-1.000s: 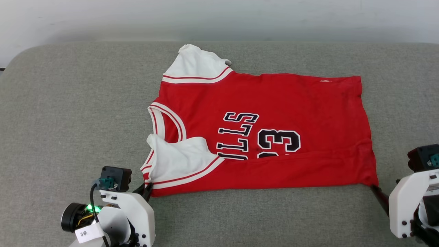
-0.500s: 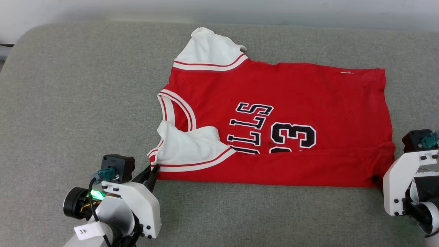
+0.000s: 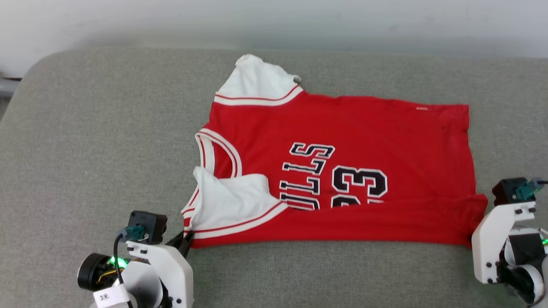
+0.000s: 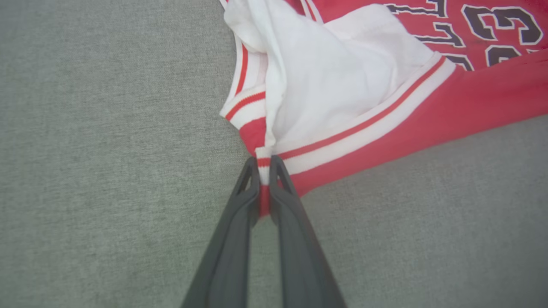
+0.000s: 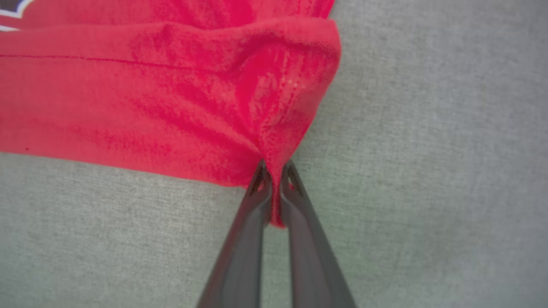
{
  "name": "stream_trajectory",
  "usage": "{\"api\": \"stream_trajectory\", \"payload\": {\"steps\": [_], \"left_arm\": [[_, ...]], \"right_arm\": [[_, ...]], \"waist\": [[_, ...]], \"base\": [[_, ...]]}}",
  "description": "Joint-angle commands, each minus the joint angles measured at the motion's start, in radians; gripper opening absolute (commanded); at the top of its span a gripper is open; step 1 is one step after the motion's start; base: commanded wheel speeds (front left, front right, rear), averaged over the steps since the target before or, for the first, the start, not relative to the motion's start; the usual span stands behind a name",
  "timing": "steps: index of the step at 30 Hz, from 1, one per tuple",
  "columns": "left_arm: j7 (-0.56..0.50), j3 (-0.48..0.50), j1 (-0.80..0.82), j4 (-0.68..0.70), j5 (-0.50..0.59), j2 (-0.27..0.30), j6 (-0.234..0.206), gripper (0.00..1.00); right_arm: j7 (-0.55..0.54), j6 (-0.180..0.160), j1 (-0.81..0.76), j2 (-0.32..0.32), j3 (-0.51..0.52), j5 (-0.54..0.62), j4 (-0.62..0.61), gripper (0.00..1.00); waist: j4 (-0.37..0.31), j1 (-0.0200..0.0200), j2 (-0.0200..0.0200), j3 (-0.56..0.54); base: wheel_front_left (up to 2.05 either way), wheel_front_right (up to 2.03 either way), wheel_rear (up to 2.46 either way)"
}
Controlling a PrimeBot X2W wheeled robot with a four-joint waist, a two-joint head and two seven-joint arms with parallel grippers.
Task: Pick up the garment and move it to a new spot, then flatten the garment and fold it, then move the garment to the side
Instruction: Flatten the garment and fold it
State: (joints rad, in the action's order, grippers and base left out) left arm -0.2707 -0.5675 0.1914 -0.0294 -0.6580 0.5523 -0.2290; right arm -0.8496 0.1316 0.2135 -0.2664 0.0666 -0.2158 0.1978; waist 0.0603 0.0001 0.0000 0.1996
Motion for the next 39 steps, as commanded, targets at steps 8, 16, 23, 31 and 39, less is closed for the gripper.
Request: {"api": "stream_trajectory", "payload": {"steps": [8, 16, 23, 31, 39], "left_arm": [[-0.032, -0.003, -0.081, 0.024, -0.037, 0.032, -0.01, 0.0], [-0.085, -0.024, -0.188, 0.123, -0.048, 0.083, -0.047, 0.0], [-0.086, -0.053, -0.224, 0.116, -0.058, 0.063, -0.045, 0.0], [-0.069, -0.074, -0.191, 0.029, -0.056, 0.033, -0.014, 0.0], [-0.053, -0.082, -0.163, -0.036, -0.059, 0.01, 0.008, 0.22]], "right_arm": [[-0.02, -0.002, -0.1, -0.045, -0.005, -0.054, -0.024, 0.0], [-0.085, -0.002, -0.255, -0.084, 0.018, -0.102, -0.111, 0.0], [-0.095, -0.002, -0.339, -0.056, 0.06, -0.09, -0.147, 0.0], [-0.046, -0.002, -0.312, -0.013, 0.053, -0.071, -0.103, 0.0], [-0.006, -0.002, -0.28, -0.027, 0.021, -0.057, -0.051, 0.24]], "waist": [[-0.014, -0.0001, 0.0, -0.098], [-0.008, -0.0001, 0.0, -0.138], [-0.001, -0.0001, 0.0, -0.133], [-0.003, -0.0001, 0.0, -0.103], [-0.007, -0.0001, 0.0, -0.098]], "base": [[0.0, 0.0, 0.0], [0.0, 0.0, 0.0], [0.0, 0.0, 0.0], [0.0, 0.0, 0.0], [0.0, 0.0, 0.0]]}}
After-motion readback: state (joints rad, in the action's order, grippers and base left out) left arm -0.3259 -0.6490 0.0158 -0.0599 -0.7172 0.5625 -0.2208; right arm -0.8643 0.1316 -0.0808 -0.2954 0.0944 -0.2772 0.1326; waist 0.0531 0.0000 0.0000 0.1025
